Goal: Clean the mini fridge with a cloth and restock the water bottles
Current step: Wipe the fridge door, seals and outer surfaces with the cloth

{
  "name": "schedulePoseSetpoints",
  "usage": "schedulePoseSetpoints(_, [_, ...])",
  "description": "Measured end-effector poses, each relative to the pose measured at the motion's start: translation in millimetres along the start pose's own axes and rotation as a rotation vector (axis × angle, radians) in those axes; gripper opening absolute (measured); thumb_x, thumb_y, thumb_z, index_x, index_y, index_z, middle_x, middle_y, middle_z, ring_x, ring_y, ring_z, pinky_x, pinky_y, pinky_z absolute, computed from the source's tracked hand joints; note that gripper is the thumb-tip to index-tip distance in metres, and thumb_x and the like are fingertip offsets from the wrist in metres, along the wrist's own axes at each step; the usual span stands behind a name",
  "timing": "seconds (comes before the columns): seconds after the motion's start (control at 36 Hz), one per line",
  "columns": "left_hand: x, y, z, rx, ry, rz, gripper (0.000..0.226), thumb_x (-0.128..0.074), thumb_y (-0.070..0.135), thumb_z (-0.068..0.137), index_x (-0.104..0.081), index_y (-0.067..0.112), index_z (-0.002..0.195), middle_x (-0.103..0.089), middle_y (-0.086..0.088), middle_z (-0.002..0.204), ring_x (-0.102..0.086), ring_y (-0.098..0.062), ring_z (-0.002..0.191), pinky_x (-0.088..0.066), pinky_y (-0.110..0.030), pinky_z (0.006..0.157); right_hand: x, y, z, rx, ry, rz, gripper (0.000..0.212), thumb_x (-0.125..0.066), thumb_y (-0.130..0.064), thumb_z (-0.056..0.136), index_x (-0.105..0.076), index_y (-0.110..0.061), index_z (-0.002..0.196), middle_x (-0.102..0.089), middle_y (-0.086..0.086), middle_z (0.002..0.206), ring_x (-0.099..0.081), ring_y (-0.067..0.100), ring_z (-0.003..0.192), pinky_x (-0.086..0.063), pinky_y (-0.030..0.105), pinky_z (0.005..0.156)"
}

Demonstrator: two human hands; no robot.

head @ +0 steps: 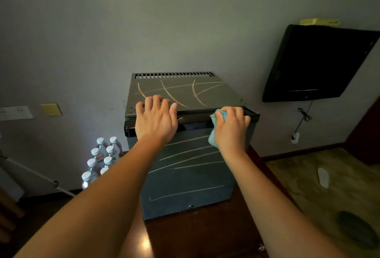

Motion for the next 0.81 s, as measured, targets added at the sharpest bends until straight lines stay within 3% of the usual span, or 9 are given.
schedulePoseSetpoints(0.11, [-1,1,-1,0.002,-0.008,0.025,0.053,-0.013,0.048,0.106,-0.057,0.024,0.123,-0.052,-0.003,0.129,-0.044,-0.024,0.12,-0.032,-0.045,0.103,-11,-29,-16,0.135,0.005,0.015,0.022,-0.061,-0.029,0.099,-0.069,-0.011,0.107,-0.059,0.008,0.111,-0.047,0.031,0.096,-0.046,0.046,0.087])
schedulePoseSetpoints(0.22, [-2,2,-2,0.013,0.008,0.029,0.054,-0.011,0.048,0.105,-0.058,0.024,0.121,-0.055,-0.002,0.126,-0.046,-0.024,0.117,-0.034,-0.045,0.101,-23,-59,-29,0.292,-0.035,0.036,0.021,-0.061,-0.032,0.098,-0.069,-0.013,0.104,-0.061,0.005,0.106,-0.048,0.027,0.091,-0.046,0.043,0.083])
schedulePoseSetpoints(0.39, [2,2,-2,0.015,0.079,0.052,0.049,-0.017,0.045,0.106,-0.062,0.028,0.117,-0.061,0.005,0.119,-0.049,-0.022,0.111,-0.036,-0.044,0.095,-20,-61,-29,0.412,-0.057,0.068,0.018,-0.063,-0.029,0.098,-0.069,-0.014,0.104,-0.062,0.006,0.105,-0.049,0.028,0.087,-0.048,0.045,0.079])
schedulePoseSetpoints(0.67, [7,4,-16,-0.002,0.066,0.065,0.048,-0.02,0.04,0.107,-0.063,0.022,0.12,-0.06,0.002,0.125,-0.052,-0.023,0.114,-0.038,-0.039,0.096,-16,-58,-28,0.452,-0.218,0.02,0.035,-0.06,-0.042,0.098,-0.066,-0.018,0.122,-0.057,0.006,0.12,-0.046,0.027,0.097,-0.045,0.04,0.088])
schedulePoseSetpoints(0.81, [14,-7,-39,-0.084,0.205,-0.021,0.041,-0.031,0.037,0.106,-0.063,0.015,0.117,-0.062,-0.002,0.121,-0.055,-0.026,0.111,-0.034,-0.039,0.098,-16,-50,-28,0.343,-0.313,0.169,0.023,-0.061,-0.031,0.099,-0.065,-0.024,0.12,-0.044,0.001,0.123,-0.041,0.019,0.11,-0.044,0.032,0.093])
Point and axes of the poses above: each hand's wrist, its own z-axis towards the middle knuckle, its own x-axis out of the back of the hand, y = z × x, the point moved 7 cm from there along z, towards the middle knuckle
